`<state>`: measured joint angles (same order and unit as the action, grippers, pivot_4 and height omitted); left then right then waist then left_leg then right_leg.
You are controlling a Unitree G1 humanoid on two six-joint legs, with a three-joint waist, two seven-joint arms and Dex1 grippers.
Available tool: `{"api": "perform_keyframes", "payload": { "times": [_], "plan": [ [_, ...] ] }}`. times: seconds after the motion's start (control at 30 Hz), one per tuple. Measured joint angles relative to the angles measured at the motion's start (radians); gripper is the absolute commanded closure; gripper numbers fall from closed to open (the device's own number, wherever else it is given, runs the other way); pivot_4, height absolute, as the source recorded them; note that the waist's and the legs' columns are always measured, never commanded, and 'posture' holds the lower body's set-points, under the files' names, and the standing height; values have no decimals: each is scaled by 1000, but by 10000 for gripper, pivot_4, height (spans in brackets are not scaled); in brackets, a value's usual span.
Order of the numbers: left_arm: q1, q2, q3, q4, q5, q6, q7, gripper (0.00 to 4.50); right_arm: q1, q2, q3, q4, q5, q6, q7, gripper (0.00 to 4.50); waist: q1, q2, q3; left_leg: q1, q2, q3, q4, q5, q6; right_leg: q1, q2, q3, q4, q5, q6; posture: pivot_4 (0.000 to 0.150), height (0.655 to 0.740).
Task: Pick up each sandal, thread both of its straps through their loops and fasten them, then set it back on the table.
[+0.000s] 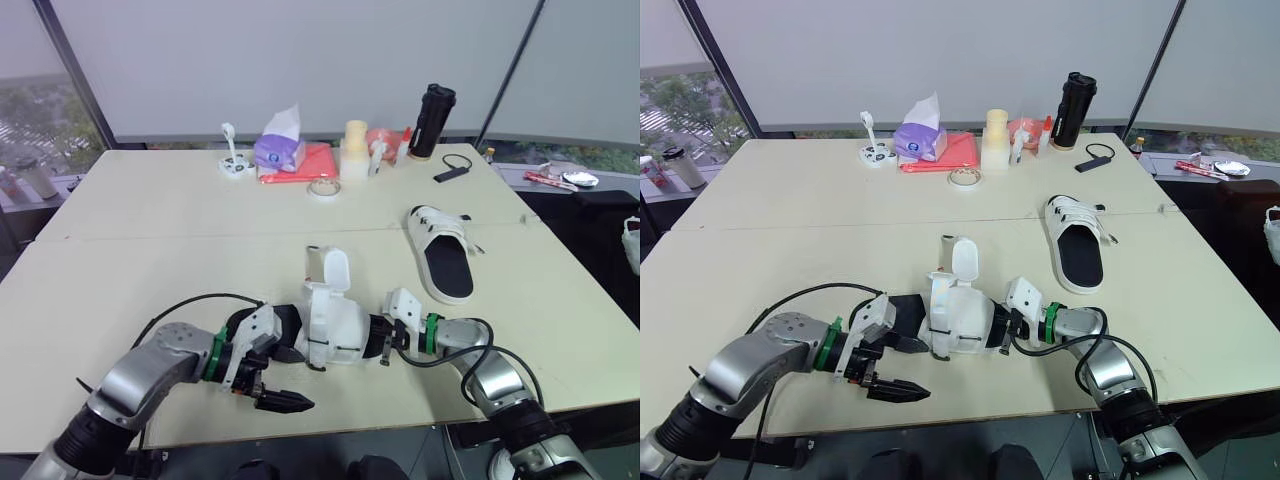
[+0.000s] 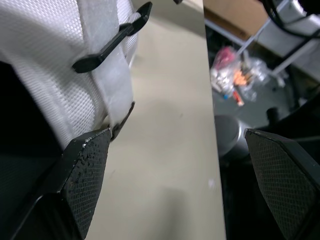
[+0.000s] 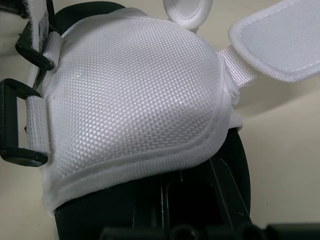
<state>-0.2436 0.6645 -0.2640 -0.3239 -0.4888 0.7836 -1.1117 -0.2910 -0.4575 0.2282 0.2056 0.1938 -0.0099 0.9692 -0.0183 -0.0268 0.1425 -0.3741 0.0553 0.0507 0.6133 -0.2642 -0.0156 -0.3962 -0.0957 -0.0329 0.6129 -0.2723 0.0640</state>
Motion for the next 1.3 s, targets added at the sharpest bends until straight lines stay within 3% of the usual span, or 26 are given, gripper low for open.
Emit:
{"api": "perform_keyframes", "payload": {
  "times": [0.23,0.53,0.7,0.87,1.3],
  "plan": [
    [-30,-61,-22,31,-4,39,13,636,10,0,-10,-4,-2,0,-10,45000,5,0,0,0,-1,0,0,0,0,0,-1,0,-1,1,-2,1500,7400],
    [-32,-51,-18,34,-31,61,14,636,12,7,-8,-8,-2,0,-18,45000,2,-1,0,0,-2,-1,0,0,0,-1,-1,-1,-1,1,-2,1500,7400],
    [53,-1,72,-14,-83,103,56,636,16,12,-5,-19,-2,0,-18,45000,-1,-1,0,0,-1,-1,-2,-2,-4,-5,-1,-1,-1,1,-1,1500,7400],
    [144,-38,123,-44,-89,63,143,636,16,13,-6,-18,-3,0,-20,45000,2,-1,0,0,-1,-1,-1,-3,-4,-6,-2,-1,-1,1,-2,1500,7400],
    [189,-131,126,-31,-87,7,240,636,10,13,-9,-9,-3,0,-20,45000,5,-1,0,-1,-2,-1,-1,-3,-6,-7,-2,-1,-2,1,-2,1500,7400]
  ]
}}
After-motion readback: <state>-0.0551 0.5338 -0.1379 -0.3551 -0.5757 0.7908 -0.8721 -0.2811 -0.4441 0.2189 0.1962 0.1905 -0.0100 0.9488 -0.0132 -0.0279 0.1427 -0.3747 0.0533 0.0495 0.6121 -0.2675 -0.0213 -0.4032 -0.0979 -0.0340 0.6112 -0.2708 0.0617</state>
